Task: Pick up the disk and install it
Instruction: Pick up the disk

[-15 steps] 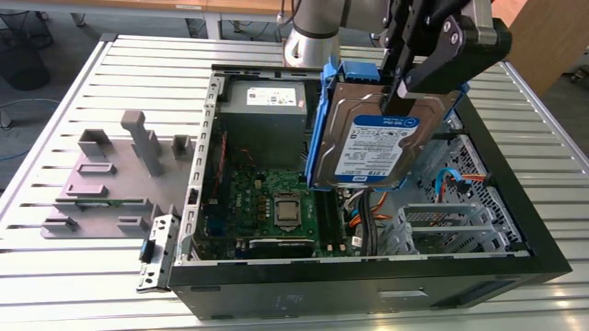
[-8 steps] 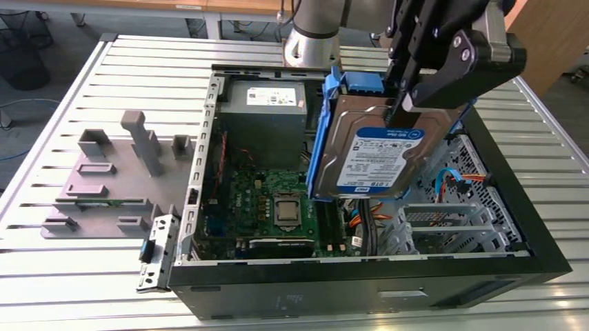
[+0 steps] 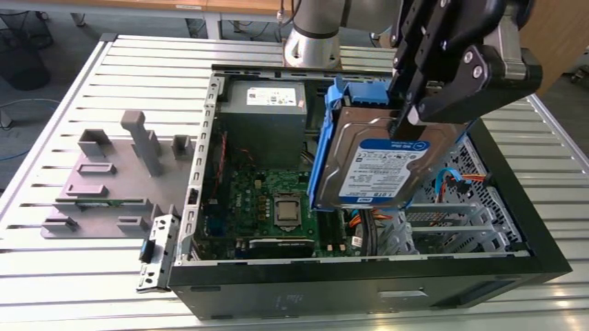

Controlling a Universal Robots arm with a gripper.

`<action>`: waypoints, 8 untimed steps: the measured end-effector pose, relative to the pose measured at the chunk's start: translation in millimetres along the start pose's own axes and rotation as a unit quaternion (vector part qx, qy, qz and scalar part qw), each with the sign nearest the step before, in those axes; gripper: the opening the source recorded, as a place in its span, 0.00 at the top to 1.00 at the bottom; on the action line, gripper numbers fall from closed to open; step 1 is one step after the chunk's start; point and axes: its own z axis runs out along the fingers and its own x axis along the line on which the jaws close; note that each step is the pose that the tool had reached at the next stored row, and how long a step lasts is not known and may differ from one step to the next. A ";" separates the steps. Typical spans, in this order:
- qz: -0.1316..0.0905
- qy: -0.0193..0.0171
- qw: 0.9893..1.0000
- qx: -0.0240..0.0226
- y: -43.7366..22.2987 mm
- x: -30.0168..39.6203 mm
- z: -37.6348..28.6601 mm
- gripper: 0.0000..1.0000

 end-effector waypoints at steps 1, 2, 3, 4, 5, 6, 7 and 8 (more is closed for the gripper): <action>0.000 0.000 1.000 0.000 -0.8 1.0 0.1 0.65; 0.000 0.000 1.000 0.000 -2.2 1.7 0.0 0.65; 0.000 0.000 1.000 0.000 -3.8 2.3 0.0 0.65; 0.000 0.000 1.000 -0.001 -5.7 3.0 0.0 0.65; 0.000 0.000 1.000 -0.001 -7.7 3.6 0.1 0.65; 0.000 0.000 1.000 -0.001 -10.0 4.2 0.1 0.65; 0.000 0.000 1.000 -0.002 -12.4 4.7 0.1 0.65; 0.000 0.000 1.000 -0.002 -14.9 5.1 0.1 0.65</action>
